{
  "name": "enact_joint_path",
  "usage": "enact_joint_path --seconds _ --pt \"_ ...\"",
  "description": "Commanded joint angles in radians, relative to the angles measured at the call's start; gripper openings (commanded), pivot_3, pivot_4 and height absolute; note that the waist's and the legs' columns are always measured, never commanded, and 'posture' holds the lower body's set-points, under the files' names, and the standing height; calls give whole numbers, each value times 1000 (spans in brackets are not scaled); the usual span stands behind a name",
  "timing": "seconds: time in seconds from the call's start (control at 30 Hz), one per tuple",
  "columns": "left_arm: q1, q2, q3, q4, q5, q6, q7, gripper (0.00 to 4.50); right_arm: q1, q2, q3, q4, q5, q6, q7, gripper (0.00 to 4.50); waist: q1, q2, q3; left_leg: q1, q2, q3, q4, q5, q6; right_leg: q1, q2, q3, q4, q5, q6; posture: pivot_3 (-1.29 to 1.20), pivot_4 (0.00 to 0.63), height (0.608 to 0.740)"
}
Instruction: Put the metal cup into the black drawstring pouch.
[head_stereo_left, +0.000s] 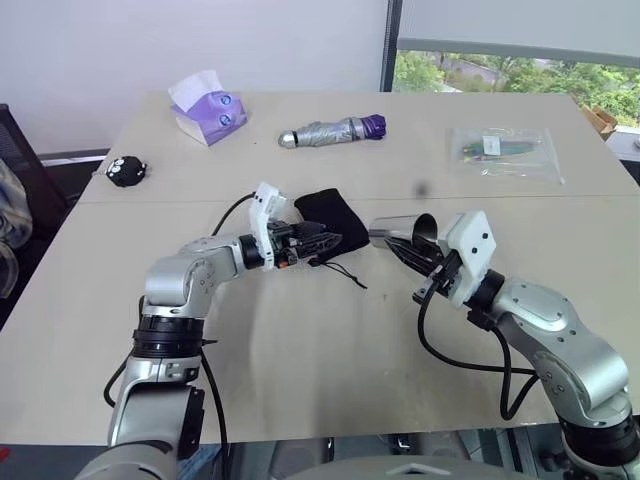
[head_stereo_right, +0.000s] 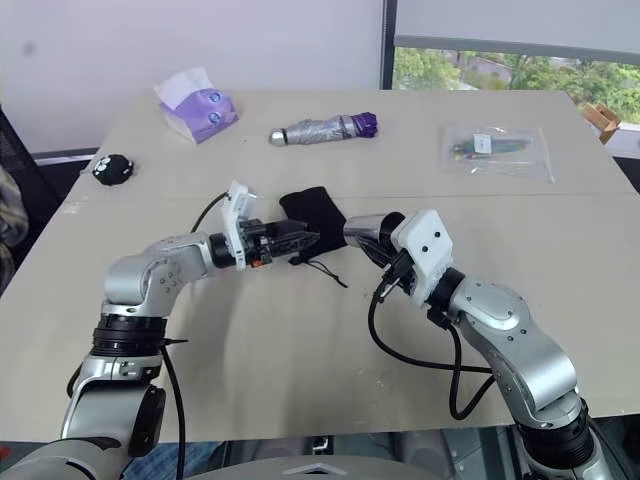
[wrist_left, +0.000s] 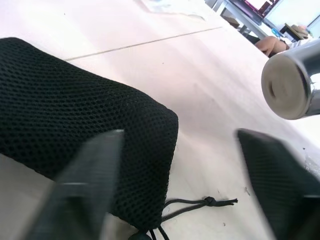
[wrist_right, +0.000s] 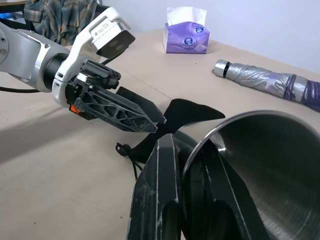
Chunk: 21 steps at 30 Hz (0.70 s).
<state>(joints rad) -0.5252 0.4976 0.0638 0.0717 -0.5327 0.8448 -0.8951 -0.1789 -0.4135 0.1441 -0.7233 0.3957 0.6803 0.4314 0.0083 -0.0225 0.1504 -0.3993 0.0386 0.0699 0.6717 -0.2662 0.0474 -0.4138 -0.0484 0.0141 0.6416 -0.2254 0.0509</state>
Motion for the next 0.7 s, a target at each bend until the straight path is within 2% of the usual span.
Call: enact_joint_path --seconds 0.03,0.2,0.3,0.5,0.7 --pt "1 16 -8 -20 43 -92 11 4468 -13 1 -6 -14 1 -27 6 0 0 0 0 0 0 0 0 0 0 0 0 0 0 0 0 0 150 740" --pt "14 45 -144 -16 266 -485 -19 4468 -7 0 -5 -13 0 -32 7 0 3 0 0 0 0 0 0 0 0 0 0 0 0 0 -1 0 150 740" --pt "19 20 -207 -3 364 -657 11 4468 -3 2 -3 -14 -2 -32 5 0 6 0 0 0 0 1 0 0 0 0 -1 0 -1 -2 -4 0 150 740" --pt "38 15 -281 40 526 -849 84 4468 1 5 -6 -22 -3 -25 -3 0 2 0 0 0 0 2 0 0 0 0 -1 1 -1 -2 -4 0 150 740" --pt "40 -21 -291 78 659 -929 241 4468 4 5 -8 -28 -2 -20 -6 0 4 0 0 0 0 1 0 0 0 0 0 0 0 0 0 0 150 740"
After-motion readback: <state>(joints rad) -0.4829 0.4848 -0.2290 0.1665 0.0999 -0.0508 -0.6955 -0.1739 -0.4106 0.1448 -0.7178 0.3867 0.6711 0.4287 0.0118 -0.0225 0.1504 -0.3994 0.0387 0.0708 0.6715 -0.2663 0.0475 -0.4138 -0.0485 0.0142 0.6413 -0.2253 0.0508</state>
